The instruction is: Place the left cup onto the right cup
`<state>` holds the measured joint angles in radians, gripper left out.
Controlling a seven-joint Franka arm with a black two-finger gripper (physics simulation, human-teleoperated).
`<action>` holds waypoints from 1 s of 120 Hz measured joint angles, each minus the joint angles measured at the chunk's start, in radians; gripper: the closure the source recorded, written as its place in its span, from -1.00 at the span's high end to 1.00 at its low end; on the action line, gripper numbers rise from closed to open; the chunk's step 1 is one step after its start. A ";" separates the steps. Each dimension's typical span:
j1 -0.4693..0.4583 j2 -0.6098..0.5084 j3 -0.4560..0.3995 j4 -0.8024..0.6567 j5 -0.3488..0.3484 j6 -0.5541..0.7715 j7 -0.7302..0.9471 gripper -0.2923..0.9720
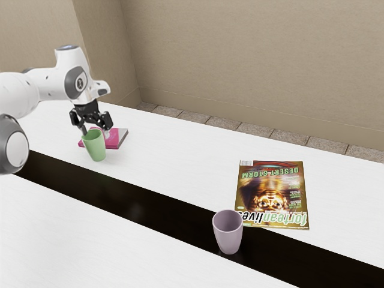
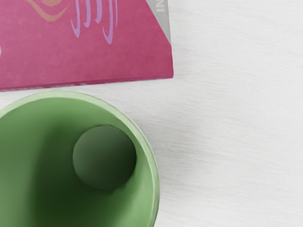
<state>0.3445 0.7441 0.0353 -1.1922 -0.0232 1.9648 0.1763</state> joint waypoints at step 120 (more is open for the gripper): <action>-0.009 0.087 -0.004 0.055 0.005 0.062 -0.028 -0.39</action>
<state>0.3360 0.8309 0.0311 -1.1376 -0.0184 2.0272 0.1488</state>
